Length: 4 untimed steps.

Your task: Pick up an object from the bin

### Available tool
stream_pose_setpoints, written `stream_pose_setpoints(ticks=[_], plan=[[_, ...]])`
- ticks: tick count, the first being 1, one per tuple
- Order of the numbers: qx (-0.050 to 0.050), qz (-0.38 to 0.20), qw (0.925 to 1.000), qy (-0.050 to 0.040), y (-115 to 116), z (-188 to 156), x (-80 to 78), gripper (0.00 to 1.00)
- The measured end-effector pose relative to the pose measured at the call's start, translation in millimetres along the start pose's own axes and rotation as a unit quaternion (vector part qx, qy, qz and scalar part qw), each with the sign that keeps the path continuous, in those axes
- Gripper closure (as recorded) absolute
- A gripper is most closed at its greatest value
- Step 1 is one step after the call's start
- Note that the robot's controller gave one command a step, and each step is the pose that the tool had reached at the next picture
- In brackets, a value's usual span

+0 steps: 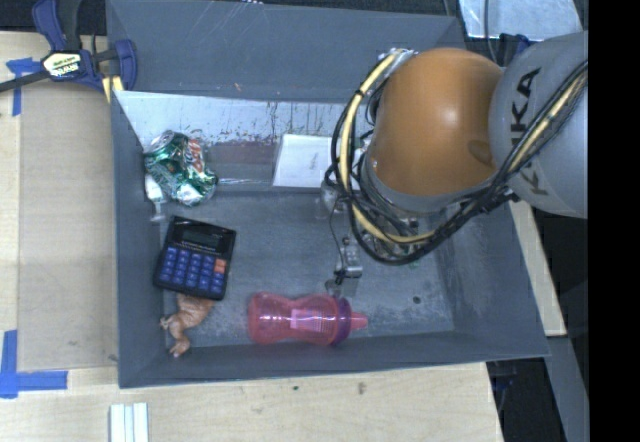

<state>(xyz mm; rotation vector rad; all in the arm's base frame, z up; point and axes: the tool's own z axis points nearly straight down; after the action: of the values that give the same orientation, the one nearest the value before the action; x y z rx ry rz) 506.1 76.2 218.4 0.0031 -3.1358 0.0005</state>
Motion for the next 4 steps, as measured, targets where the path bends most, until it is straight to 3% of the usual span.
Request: stream_pose_setpoints(ticks=[1,2,3,4], plan=[[-0.001,0.001,1.0,-0.0043,-0.2,-4.5,-1.5,0.0],[-0.001,-0.022,0.9997,-0.0073,5.1,38.1,4.0,0.0],[0.0,-0.129,0.9916,-0.0039,8.7,78.5,11.4,0.0],[0.001,-0.168,0.9858,-0.006,5.9,115.6,13.5,0.0]])
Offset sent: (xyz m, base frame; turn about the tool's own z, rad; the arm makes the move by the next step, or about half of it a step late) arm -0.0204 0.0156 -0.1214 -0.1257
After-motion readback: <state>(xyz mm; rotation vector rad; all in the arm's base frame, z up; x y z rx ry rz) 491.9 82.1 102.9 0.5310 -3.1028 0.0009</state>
